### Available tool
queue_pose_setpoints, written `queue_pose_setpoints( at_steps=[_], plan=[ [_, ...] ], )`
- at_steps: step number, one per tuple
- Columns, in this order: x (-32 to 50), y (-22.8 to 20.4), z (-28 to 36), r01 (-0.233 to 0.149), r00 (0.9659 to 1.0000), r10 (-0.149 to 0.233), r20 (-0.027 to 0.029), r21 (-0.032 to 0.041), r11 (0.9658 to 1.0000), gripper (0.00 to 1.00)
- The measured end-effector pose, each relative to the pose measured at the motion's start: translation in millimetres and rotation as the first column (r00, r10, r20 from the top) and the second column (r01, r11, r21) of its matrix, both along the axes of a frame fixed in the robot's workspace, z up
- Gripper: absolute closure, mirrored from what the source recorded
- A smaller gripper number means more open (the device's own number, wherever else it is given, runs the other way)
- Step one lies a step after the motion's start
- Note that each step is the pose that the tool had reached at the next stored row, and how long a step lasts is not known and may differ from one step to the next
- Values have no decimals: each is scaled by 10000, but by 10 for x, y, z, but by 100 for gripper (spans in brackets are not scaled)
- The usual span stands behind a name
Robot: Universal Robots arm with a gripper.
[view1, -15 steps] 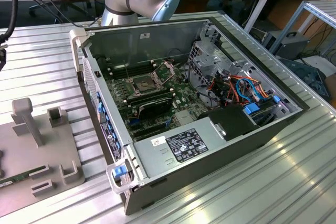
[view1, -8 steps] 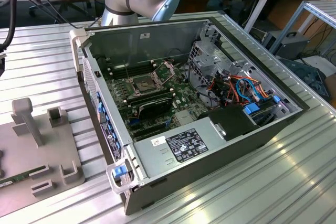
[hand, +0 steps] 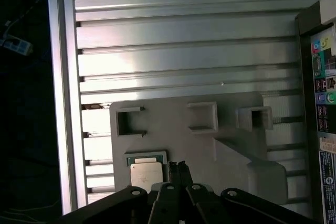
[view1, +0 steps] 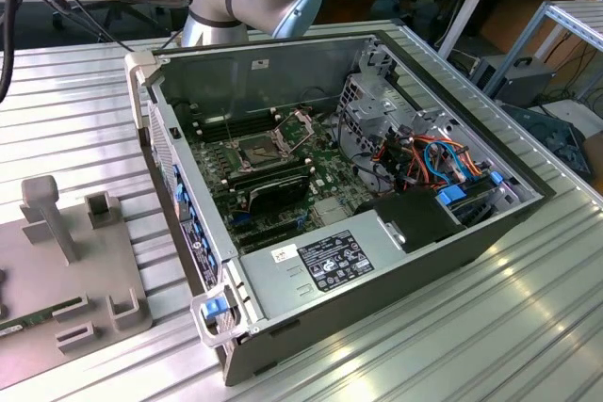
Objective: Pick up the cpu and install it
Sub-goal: 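Reach for the cpu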
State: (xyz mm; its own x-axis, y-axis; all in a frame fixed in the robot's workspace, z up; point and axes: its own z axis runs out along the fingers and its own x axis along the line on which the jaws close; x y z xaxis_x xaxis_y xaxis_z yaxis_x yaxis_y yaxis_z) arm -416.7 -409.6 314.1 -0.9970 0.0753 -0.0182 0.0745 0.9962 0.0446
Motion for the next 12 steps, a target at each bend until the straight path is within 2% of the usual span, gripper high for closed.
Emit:
queue_pose_setpoints(
  at_steps=[6,12],
  plan=[
    [-64,-12,-90,-1,10000,1,-40,-1,10000,89],
    [-65,-14,-96,1,10000,-1,-38,1,10000,89]
  ],
)
